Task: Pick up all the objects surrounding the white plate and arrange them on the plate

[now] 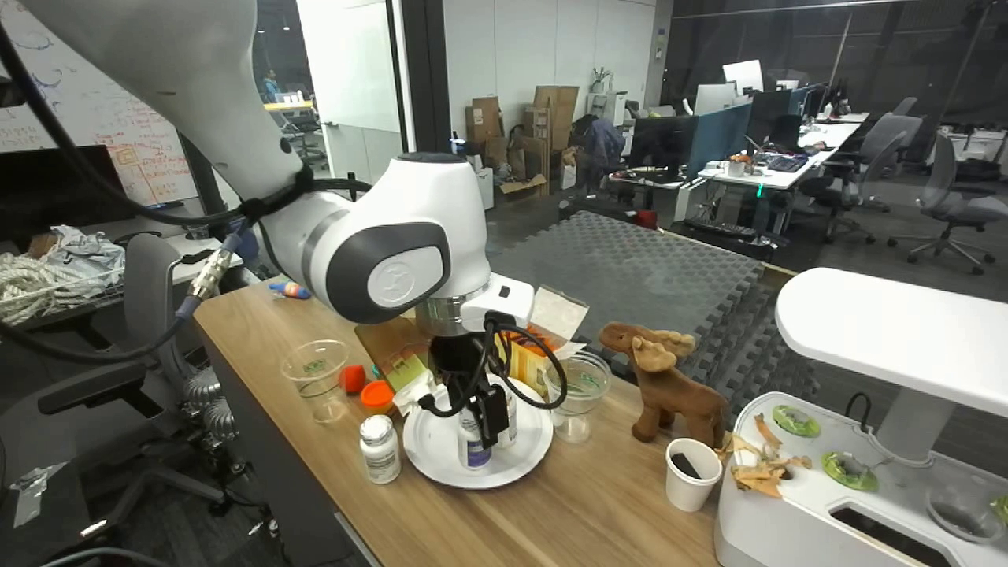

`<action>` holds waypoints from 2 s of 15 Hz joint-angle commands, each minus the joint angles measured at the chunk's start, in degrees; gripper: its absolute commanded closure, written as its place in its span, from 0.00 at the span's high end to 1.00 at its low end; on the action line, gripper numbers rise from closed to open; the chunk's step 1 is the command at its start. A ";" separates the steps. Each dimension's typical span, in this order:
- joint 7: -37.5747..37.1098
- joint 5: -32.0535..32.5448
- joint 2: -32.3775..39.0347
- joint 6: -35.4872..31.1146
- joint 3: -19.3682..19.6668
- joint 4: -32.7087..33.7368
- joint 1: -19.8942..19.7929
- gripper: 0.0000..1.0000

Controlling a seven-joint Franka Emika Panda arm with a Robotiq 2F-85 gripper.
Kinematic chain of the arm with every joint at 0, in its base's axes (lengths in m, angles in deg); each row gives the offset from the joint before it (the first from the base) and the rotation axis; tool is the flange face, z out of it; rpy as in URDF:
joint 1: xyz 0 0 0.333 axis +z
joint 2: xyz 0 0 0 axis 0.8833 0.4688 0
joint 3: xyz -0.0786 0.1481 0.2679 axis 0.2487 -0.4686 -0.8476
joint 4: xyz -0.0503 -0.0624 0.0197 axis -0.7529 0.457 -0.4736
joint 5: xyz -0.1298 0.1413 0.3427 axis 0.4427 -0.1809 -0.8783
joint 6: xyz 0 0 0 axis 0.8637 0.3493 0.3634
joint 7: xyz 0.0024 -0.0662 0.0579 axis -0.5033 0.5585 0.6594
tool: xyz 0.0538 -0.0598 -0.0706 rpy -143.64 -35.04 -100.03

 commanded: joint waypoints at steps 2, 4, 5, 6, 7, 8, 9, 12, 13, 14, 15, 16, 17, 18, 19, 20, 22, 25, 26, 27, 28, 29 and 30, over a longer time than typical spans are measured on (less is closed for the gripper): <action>-0.61 2.73 -6.69 1.96 1.39 -3.97 1.54 1.00; -1.44 3.72 -9.89 4.75 1.55 -6.06 2.33 1.00; -1.38 4.14 -11.39 6.30 1.22 -7.15 2.41 1.00; -1.10 4.37 -12.97 7.86 0.68 -8.19 2.38 0.99; -0.40 4.59 -14.37 9.07 -0.06 -9.40 2.25 1.00; 0.12 4.66 -15.78 10.15 -0.81 -10.53 2.10 1.00; 0.51 4.39 -17.11 10.91 -1.62 -11.54 1.95 1.00; 2.98 1.95 -19.20 9.24 -4.73 -14.72 1.28 1.00; 4.03 0.67 -19.30 8.98 -5.79 -15.39 1.08 1.00; 4.70 -0.18 -19.40 8.89 -6.55 -16.04 1.07 1.00; 5.54 -1.24 -19.04 8.92 -7.34 -16.47 1.02 1.00; 5.90 -1.96 -18.84 8.88 -7.89 -16.94 1.09 1.00; 6.02 -2.41 -18.39 8.49 -8.28 -17.41 1.17 1.00; 5.81 -2.52 -18.20 8.09 -8.50 -17.89 1.29 1.00; 5.32 -2.21 -17.95 6.78 -8.52 -18.54 1.46 1.00; 4.53 -1.71 -17.82 5.49 -8.42 -19.08 1.62 1.00; 4.75 -2.13 -17.46 1.92 -8.61 -20.11 1.51 1.00; 5.71 -3.82 -15.89 -3.50 -9.26 -20.71 1.06 1.00; 5.64 -3.95 -15.18 -4.49 -9.31 -20.60 1.08 1.00; 5.47 -3.78 -14.24 -5.19 -9.26 -20.29 1.16 1.00; 5.37 -3.59 -13.48 -5.67 -9.23 -20.02 1.21 1.00; 5.33 -3.42 -12.81 -5.97 -9.21 -19.85 1.25 1.00; 5.46 -3.43 -12.05 -6.05 -9.29 -19.59 1.17 1.00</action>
